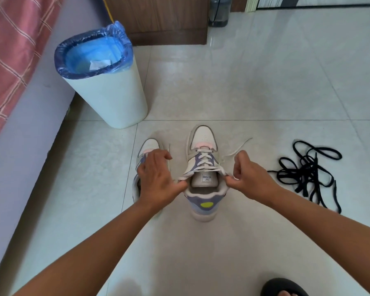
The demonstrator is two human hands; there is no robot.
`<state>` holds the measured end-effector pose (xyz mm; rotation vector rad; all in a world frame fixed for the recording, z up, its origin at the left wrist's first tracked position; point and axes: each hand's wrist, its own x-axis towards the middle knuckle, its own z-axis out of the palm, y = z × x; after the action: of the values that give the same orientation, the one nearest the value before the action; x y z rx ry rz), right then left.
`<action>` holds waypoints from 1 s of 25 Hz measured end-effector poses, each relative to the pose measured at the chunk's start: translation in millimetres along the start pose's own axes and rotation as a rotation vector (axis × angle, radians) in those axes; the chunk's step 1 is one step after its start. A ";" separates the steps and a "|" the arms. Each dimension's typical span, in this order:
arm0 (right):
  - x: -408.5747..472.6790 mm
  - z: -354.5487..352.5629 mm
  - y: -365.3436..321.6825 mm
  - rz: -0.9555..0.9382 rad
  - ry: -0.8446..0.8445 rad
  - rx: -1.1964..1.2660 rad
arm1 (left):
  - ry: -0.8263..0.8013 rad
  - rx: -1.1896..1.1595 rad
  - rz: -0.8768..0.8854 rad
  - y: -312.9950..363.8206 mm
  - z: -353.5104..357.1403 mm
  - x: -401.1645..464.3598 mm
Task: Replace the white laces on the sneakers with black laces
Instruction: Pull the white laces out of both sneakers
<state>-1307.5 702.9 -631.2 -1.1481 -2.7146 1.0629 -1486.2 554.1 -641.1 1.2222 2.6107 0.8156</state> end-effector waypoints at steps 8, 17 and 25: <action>-24.4 59.1 14.0 -0.024 -0.282 -0.054 | -0.528 0.195 -0.002 3.4 42.7 -50.7; -27.5 53.4 16.8 0.277 -0.163 0.440 | -0.703 -0.165 -0.261 5.4 37.5 -24.9; -17.6 50.0 5.5 0.297 -0.368 0.297 | -0.570 0.386 0.230 21.6 34.8 -23.1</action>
<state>-1303.9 665.2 -668.8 -1.4510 -2.5411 1.8103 -1444.4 562.4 -661.1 1.5841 2.2262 -0.0436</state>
